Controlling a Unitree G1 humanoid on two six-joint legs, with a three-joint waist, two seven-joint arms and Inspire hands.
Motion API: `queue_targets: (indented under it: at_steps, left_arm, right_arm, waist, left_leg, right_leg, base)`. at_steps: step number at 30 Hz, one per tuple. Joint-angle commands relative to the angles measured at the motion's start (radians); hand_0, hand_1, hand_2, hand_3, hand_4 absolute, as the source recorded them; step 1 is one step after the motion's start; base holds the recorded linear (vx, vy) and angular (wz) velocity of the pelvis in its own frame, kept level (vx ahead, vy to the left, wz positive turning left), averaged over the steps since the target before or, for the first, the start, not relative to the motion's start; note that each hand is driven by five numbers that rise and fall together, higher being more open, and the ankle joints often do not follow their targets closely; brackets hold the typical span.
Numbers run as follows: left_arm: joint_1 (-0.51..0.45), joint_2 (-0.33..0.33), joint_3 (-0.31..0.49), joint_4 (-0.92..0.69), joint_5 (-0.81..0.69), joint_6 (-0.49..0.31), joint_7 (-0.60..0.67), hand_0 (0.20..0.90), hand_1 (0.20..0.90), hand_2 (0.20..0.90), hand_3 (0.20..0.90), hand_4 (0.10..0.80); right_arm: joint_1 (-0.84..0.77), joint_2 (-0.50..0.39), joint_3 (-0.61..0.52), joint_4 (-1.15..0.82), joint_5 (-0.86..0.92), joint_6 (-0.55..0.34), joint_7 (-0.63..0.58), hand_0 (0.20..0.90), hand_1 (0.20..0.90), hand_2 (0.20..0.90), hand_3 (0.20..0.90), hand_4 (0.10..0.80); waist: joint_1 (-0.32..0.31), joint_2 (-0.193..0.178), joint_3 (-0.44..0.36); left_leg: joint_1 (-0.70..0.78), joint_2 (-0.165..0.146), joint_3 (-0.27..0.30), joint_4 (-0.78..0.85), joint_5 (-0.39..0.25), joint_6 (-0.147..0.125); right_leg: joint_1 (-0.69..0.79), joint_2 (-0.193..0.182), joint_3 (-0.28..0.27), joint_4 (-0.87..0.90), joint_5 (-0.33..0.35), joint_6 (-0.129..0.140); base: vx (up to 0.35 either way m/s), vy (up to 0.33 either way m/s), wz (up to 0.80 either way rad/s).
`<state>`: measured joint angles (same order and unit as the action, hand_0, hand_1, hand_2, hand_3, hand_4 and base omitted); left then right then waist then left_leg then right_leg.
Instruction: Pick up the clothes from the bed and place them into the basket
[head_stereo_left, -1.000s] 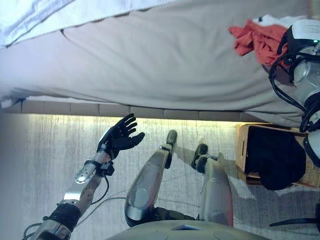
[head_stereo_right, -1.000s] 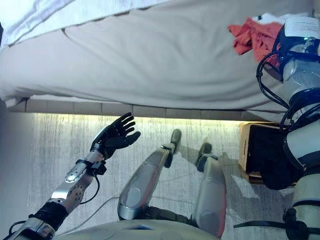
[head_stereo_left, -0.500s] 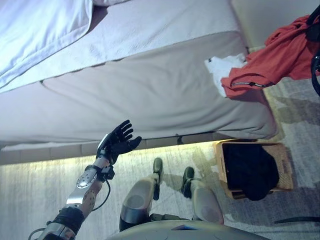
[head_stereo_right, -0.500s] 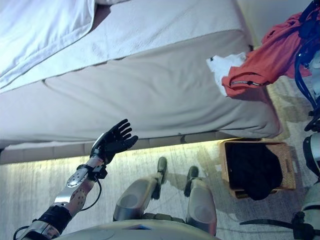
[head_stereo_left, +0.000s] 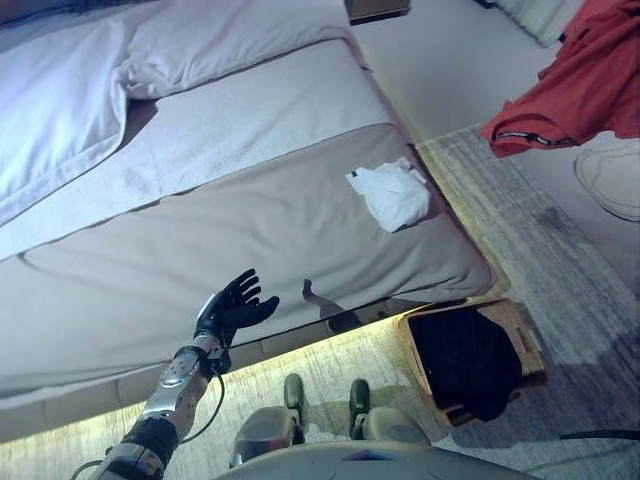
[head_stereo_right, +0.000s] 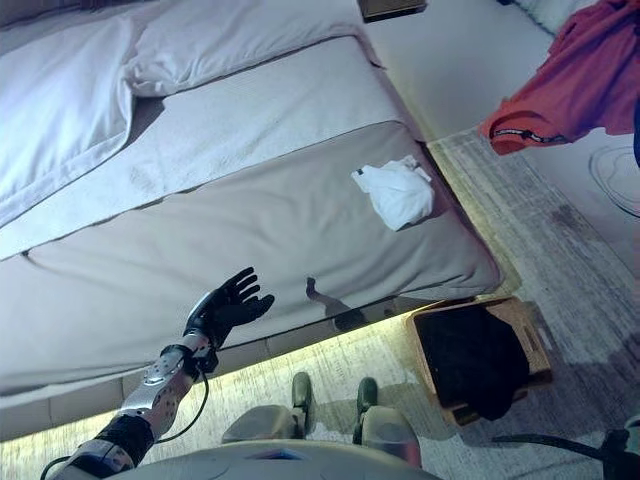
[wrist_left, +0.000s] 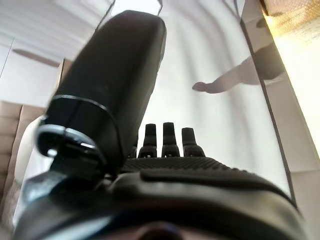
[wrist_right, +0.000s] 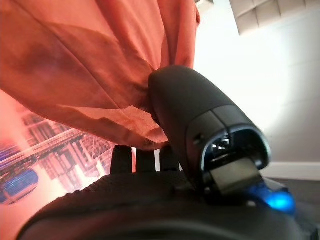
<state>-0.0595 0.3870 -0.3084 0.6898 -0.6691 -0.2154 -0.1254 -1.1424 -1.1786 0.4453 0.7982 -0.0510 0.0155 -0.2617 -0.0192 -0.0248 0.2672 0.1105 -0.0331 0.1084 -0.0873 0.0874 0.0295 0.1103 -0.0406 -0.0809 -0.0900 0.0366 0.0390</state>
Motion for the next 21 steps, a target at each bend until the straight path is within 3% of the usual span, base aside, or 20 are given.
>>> queue_targets:
  at_steps: [1,6,12,21]
  left_arm:
    - [0.01,0.007,0.018,0.021,0.052,-0.058,-0.035,0.9,0.9,0.9,0.9,0.8]
    - [-0.024,-0.003,0.028,0.044,0.095,-0.057,-0.054,0.9,0.9,0.9,0.9,0.8]
    - [-0.053,-0.011,0.026,0.046,0.116,-0.058,-0.059,0.9,0.9,0.9,0.9,0.8]
    - [-0.056,-0.021,0.023,0.044,0.114,-0.05,-0.078,0.9,0.9,0.9,0.9,0.8]
  right_arm:
    - [0.032,-0.113,-0.026,-0.067,0.012,0.011,-0.033,0.3,0.3,0.3,0.2,0.1]
    - [0.221,-0.105,-0.156,-0.12,0.03,0.035,0.03,0.3,0.3,0.3,0.2,0.1]
    - [0.493,0.013,-0.362,-0.14,0.05,0.009,0.056,0.3,0.3,0.3,0.2,0.1]
    - [0.657,0.123,-0.417,-0.098,0.013,-0.039,0.099,0.3,0.3,0.3,0.2,0.1]
  waist:
    - [-0.009,-0.047,-0.178]
    - [-0.051,-0.044,-0.18]
    - [-0.099,-0.025,-0.171]
    - [-0.133,0.006,-0.151]
  left_leg:
    - [0.0,0.051,0.031,0.055,-0.172,-0.044]
    - [0.012,0.051,0.052,0.032,-0.17,-0.037]
    - [0.022,0.052,0.089,0.041,-0.186,-0.027]
    - [0.024,0.051,0.125,0.063,-0.203,-0.023]
  right_leg:
    - [-0.07,-0.007,0.056,0.085,-0.042,0.028]
    - [-0.08,0.006,0.096,0.079,-0.031,0.034]
    - [-0.094,0.012,0.14,0.089,-0.026,0.042]
    - [-0.106,0.016,0.163,0.098,-0.023,0.042]
  base:
    - [-0.048,-0.008,-0.24]
    - [-0.033,-0.004,-0.2]
    - [0.0,-0.004,-0.27]
    - [0.006,-0.021,-0.21]
